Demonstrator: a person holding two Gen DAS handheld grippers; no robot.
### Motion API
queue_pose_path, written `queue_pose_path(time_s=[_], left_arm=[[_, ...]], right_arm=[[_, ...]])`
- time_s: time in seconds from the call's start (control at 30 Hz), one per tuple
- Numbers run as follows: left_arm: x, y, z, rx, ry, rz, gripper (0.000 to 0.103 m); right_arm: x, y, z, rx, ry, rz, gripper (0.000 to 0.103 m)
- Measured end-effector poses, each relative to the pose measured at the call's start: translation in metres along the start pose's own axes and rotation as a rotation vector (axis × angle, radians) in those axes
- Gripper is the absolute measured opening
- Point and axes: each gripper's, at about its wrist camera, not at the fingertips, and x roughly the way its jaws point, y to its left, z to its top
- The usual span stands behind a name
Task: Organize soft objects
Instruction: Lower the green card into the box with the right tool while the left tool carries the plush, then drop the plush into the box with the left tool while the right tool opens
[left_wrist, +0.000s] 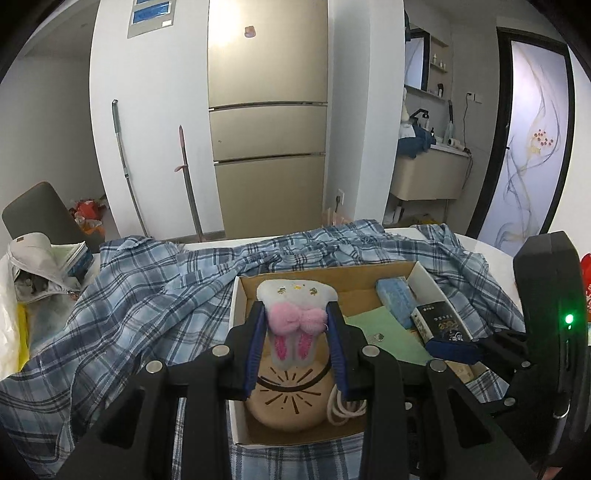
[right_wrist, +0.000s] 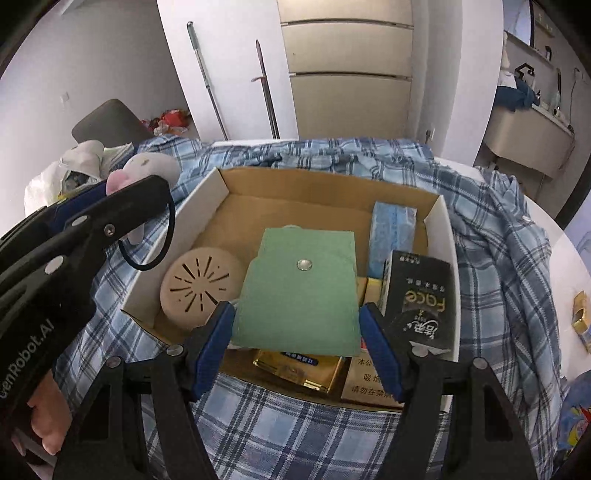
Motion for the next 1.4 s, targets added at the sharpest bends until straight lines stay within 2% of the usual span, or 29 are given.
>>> queue_pose_path(time_s=[0.23, 0.33, 0.37, 0.43, 0.47, 0.5, 0.6, 0.77, 1.0, 1.03, 1.07, 1.1, 1.13, 1.33, 1.4], left_arm=[[0.004, 0.007, 0.000, -0.037, 0.028, -0.026, 0.034], [0.004, 0.007, 0.001, -0.035, 0.029, -0.032, 0.034], [0.004, 0.008, 0.001, -0.037, 0.031, -0.033, 0.038], [0.004, 0.008, 0.001, -0.042, 0.027, -0.026, 0.053], [0.003, 0.008, 0.001, -0.043, 0.021, -0.023, 0.066], [0.002, 0.009, 0.001, -0.044, 0.010, -0.016, 0.070], [0.000, 0.010, 0.002, -0.046, 0.007, -0.013, 0.070], [-0.006, 0.014, 0.005, -0.057, -0.006, -0.023, 0.070], [-0.045, 0.010, 0.016, -0.031, -0.122, 0.006, 0.070], [-0.055, 0.006, 0.017, -0.006, -0.155, 0.023, 0.071], [-0.062, 0.003, 0.018, 0.014, -0.179, 0.033, 0.077], [-0.070, 0.000, 0.019, 0.029, -0.204, 0.045, 0.087], [-0.080, -0.001, 0.018, 0.041, -0.238, 0.058, 0.089], [-0.134, -0.003, 0.010, 0.061, -0.398, 0.057, 0.089], [-0.154, -0.004, 0.006, 0.057, -0.464, 0.062, 0.095]], right_arm=[[-0.001, 0.005, 0.000, -0.041, -0.019, -0.046, 0.069], [-0.003, 0.004, -0.001, -0.044, -0.031, -0.055, 0.074], [-0.004, 0.003, -0.001, -0.041, -0.034, -0.055, 0.076], [-0.005, 0.002, 0.000, -0.040, -0.035, -0.051, 0.077], [-0.006, 0.001, 0.000, -0.040, -0.036, -0.051, 0.079], [-0.007, 0.000, 0.001, -0.039, -0.040, -0.052, 0.082], [-0.010, -0.002, 0.001, -0.033, -0.055, -0.050, 0.086], [-0.017, -0.001, 0.003, -0.053, -0.081, -0.071, 0.089], [-0.053, -0.006, 0.011, -0.028, -0.171, -0.074, 0.089], [-0.061, -0.007, 0.012, -0.027, -0.192, -0.082, 0.089], [-0.069, -0.007, 0.013, -0.028, -0.215, -0.094, 0.091], [-0.078, -0.008, 0.013, -0.029, -0.240, -0.108, 0.095], [-0.087, -0.010, 0.013, -0.030, -0.273, -0.123, 0.098], [-0.144, -0.017, 0.002, -0.030, -0.479, -0.186, 0.102], [-0.163, -0.018, -0.004, -0.032, -0.552, -0.170, 0.102]])
